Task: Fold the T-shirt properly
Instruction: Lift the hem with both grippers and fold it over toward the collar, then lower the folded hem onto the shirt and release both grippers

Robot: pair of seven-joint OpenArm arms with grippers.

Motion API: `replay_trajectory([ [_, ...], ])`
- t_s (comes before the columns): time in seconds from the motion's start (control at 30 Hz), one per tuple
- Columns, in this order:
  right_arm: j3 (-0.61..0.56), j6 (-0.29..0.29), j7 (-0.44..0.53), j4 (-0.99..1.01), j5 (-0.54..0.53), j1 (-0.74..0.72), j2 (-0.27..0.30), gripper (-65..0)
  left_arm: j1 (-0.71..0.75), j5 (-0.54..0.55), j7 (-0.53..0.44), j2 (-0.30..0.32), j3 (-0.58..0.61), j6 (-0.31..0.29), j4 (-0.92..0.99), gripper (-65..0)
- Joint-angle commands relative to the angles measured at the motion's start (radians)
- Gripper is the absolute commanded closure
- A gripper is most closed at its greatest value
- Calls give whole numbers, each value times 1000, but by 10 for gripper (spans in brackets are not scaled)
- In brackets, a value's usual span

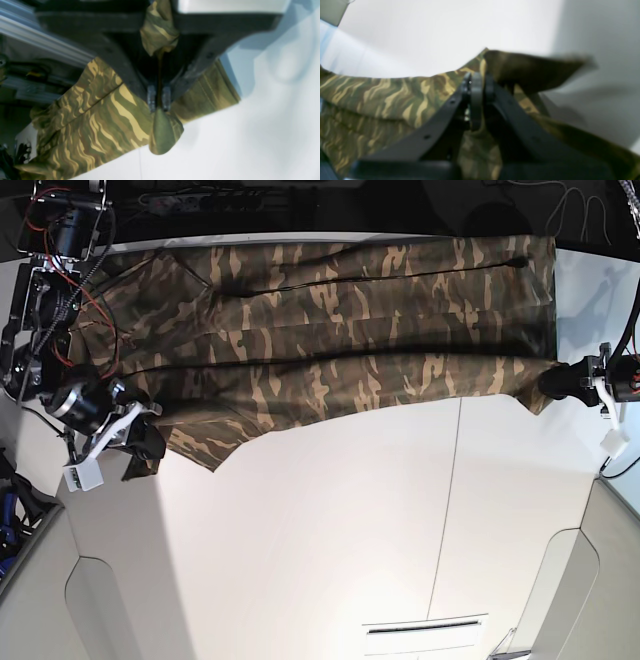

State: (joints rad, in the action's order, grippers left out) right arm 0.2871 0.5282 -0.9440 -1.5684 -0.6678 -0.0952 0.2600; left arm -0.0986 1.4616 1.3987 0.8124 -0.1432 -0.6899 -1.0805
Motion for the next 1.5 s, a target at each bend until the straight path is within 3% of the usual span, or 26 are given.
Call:
replay_trajectory([
  [0.0,19,3,16,-37,-14,14,18,0,-8,22,-6,33,-8,-8,-22,0],
  [0.4,142,45,-43,-224,-144,241,23,0,22,22,-2,48,-8,-8,-79,0],
  [0.87,165,45,-29,-231,-132,372,23,0,209,22,-2,89,-9,-8,-201,0],
  [1.17,165,44,-23,-188,-33,398,23,0,240,22,-2,87,-9,-8,-236,0],
  [1.2,165,44,-23,-179,-20,398,22,-63,240,22,-2,87,-9,-8,-236,0],
  [1.27,165,44,-21,-163,-13,398,23,-295,240,22,-2,87,-9,-8,-236,0],
  [1.3,165,44,-20,-159,-13,397,23,-369,240,22,-2,87,-9,-8,-236,0],
  [1.37,165,44,-19,-159,-14,397,23,-407,240,22,-2,88,-9,-8,-236,0],
  [1.47,166,44,-19,-164,-51,397,23,-406,240,22,-2,88,-9,-8,-236,-170],
])
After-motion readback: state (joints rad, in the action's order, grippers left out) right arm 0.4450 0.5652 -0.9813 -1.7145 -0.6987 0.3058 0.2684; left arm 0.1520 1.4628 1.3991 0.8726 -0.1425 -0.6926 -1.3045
